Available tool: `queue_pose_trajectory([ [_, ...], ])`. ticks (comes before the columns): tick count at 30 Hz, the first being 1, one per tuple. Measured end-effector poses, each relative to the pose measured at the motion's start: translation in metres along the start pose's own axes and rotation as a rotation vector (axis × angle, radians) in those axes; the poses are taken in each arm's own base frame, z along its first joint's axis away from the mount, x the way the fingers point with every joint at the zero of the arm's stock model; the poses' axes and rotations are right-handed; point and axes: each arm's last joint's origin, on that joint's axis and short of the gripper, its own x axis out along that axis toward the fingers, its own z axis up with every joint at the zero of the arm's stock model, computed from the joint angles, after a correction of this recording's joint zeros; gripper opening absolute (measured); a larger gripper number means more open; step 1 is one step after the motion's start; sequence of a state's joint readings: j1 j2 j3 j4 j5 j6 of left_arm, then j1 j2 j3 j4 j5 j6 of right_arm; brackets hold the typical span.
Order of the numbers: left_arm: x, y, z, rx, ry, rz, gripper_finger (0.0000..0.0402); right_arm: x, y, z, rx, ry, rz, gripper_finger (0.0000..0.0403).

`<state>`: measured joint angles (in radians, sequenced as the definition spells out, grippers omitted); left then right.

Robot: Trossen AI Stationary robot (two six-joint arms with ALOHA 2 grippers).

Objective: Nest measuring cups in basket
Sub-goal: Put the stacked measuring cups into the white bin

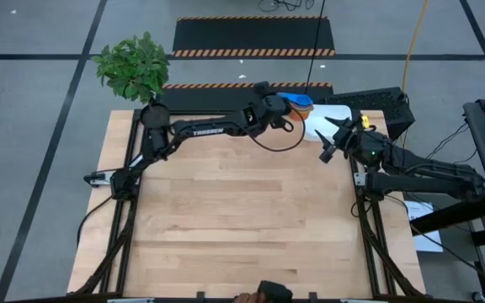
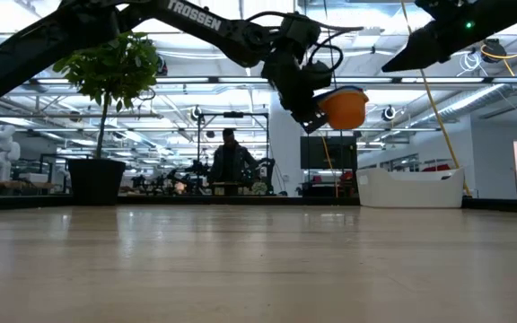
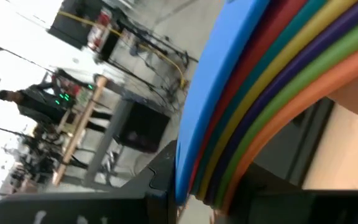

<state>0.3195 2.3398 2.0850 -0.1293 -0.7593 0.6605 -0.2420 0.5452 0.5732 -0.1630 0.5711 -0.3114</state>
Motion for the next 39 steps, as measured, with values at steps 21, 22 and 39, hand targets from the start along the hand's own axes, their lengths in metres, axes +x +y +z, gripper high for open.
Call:
queue_pose_trajectory([
  [21,-0.020,-0.026,-0.009,0.151,0.149,-0.087,0.0078,0.031,0.024,-0.008,-0.125,0.131,0.047,0.0235],
  [22,-0.023,-0.028,-0.007,0.158,0.142,-0.091,0.0078,0.031,0.024,-0.009,-0.137,0.135,0.051,0.0235],
  [39,-0.042,-0.043,0.005,0.244,0.088,-0.120,0.0078,0.048,0.041,-0.011,-0.155,0.126,0.205,0.0236],
])
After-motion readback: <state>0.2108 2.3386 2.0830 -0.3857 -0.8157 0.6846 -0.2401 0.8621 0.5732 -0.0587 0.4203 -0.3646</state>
